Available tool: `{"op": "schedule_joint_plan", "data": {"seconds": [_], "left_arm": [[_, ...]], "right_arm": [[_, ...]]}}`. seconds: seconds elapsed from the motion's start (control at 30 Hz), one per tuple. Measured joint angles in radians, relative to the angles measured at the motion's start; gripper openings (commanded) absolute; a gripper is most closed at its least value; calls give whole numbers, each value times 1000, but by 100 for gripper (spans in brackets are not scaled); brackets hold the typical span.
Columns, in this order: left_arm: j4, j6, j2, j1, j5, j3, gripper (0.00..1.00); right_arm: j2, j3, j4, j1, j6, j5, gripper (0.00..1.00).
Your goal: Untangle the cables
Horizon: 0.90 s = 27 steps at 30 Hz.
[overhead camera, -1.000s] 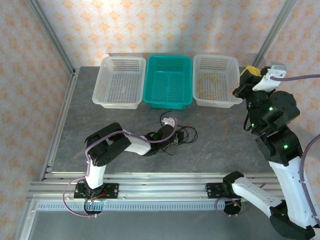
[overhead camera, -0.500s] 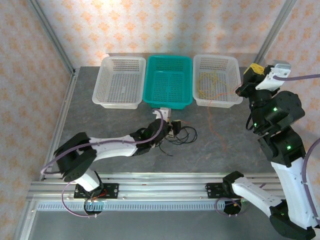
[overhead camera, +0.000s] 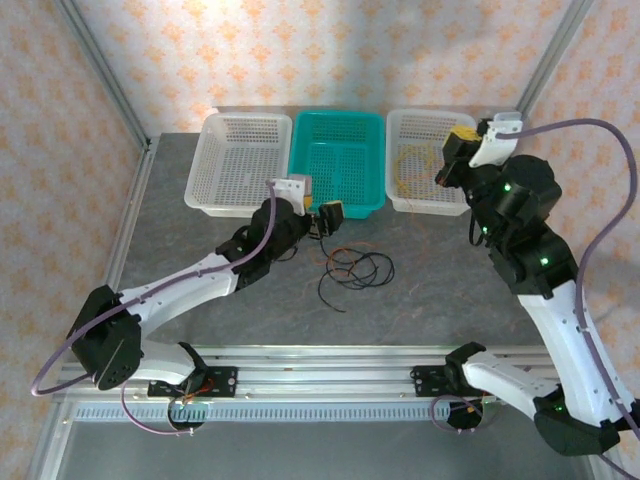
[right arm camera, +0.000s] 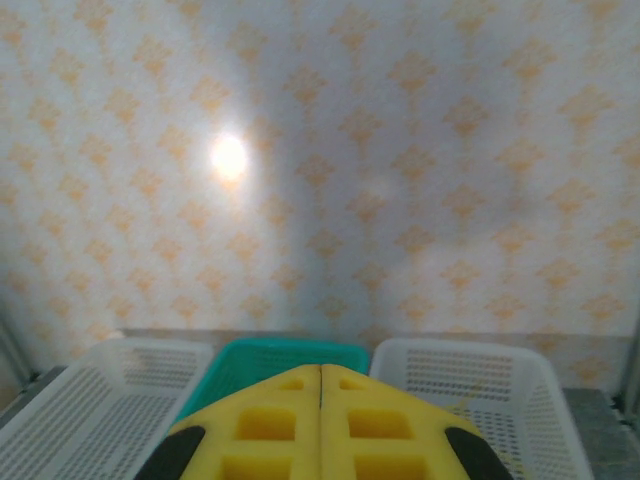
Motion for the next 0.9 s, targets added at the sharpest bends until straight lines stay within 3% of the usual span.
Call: {"op": "schedule_joint_plan", "data": {"seconds": [0.6, 0.77, 0.9], "left_arm": [[-8, 137, 130, 2, 423, 290, 78], [-23, 159, 169, 2, 495, 330, 71], [-33, 163, 198, 2, 514, 338, 54]], "right_arm": [[129, 95, -5, 0, 40, -282, 0], [132, 101, -8, 0, 41, -331, 0], [132, 101, -8, 0, 44, -357, 0]]}}
